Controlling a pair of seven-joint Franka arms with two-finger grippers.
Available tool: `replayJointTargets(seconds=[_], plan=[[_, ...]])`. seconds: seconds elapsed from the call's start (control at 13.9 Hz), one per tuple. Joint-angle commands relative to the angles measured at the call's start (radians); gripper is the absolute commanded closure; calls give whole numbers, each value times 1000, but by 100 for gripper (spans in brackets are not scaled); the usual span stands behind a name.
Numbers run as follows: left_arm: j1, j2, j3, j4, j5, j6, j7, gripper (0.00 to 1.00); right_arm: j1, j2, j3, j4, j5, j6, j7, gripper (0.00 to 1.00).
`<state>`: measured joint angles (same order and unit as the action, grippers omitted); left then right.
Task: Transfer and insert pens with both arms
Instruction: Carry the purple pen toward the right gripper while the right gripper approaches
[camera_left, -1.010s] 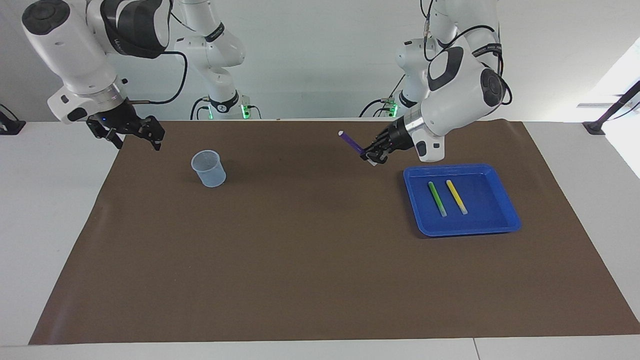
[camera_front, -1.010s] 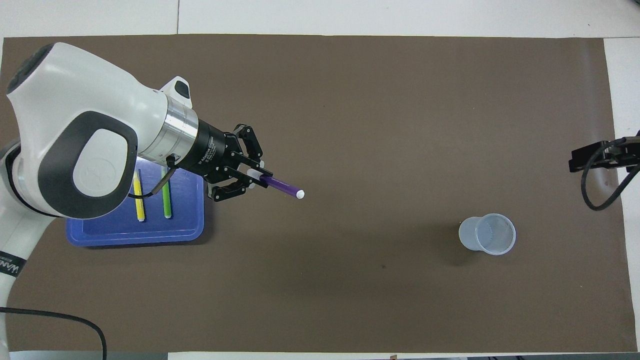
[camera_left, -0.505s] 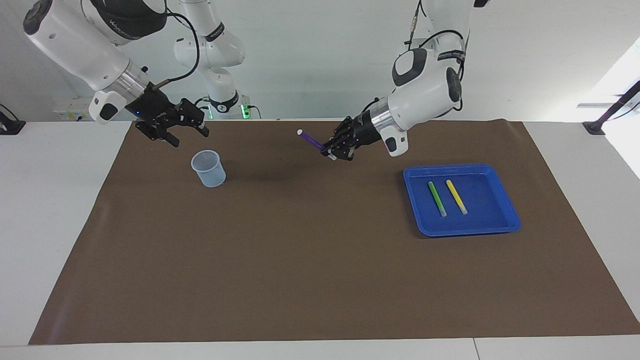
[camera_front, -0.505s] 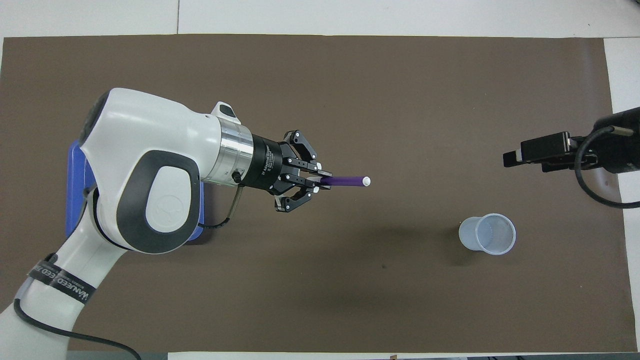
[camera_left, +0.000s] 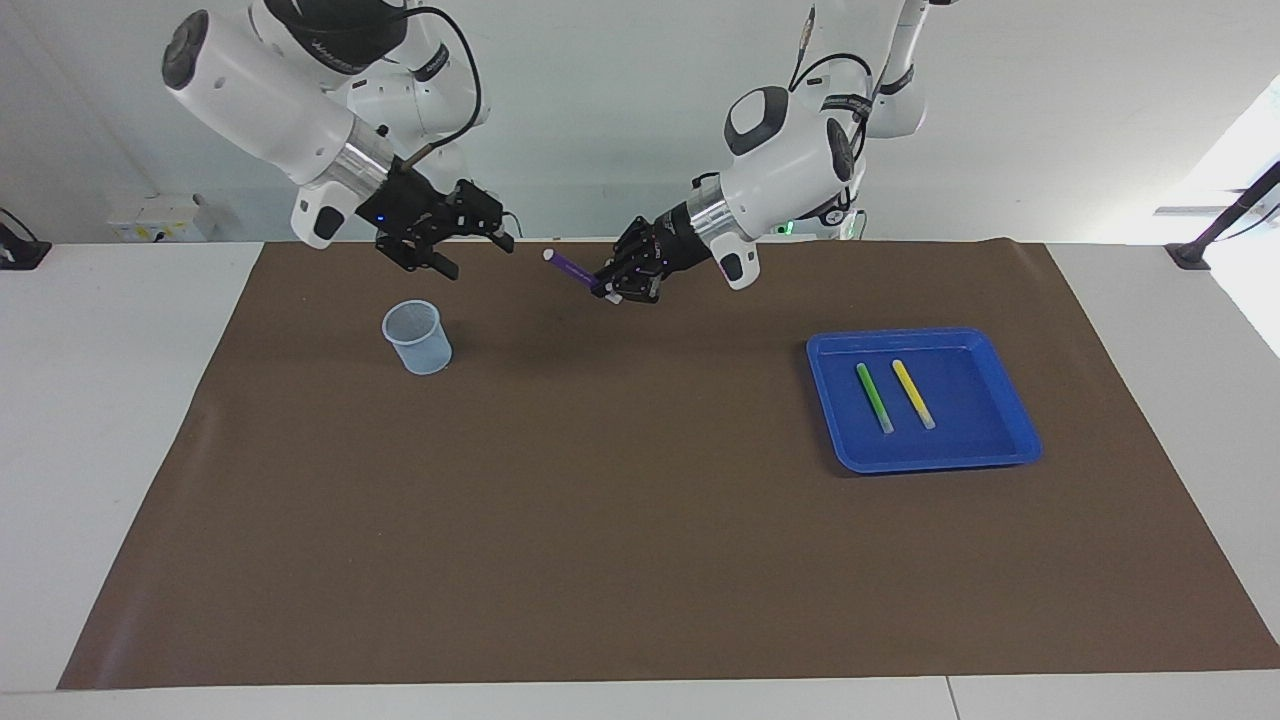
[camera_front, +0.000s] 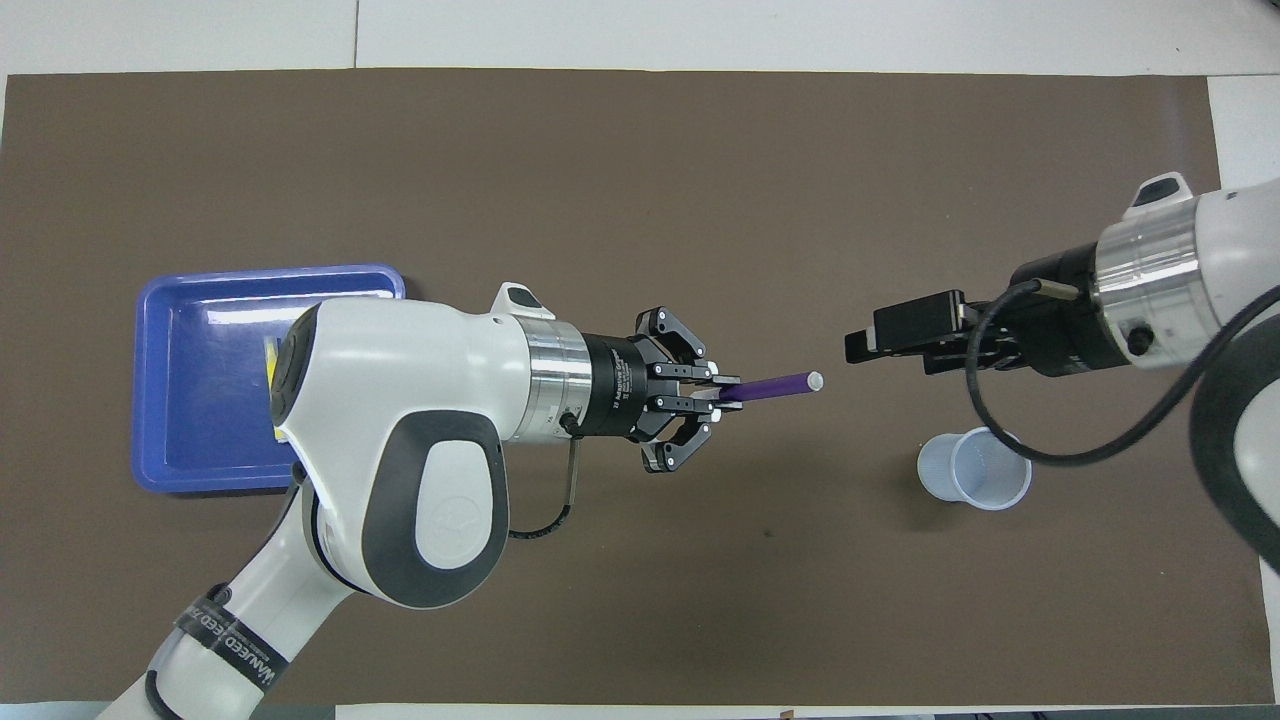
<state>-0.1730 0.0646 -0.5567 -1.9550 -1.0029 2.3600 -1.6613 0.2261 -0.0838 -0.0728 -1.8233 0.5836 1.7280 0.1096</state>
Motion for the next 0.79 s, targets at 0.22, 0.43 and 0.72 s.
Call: replayJointTargets(seconds=[0.22, 0.43, 0.72], plan=[[-69, -55, 9, -81, -94, 127, -20, 100, 61, -47, -1, -80, 22, 117, 73, 7], [-71, -57, 9, -82, -126, 142, -20, 100, 50, -74, -2, -131, 25, 113, 64, 13], [-74, -58, 9, -88, -151, 166, -20, 100, 55, -76, -2, -136, 50, 102, 88, 20]])
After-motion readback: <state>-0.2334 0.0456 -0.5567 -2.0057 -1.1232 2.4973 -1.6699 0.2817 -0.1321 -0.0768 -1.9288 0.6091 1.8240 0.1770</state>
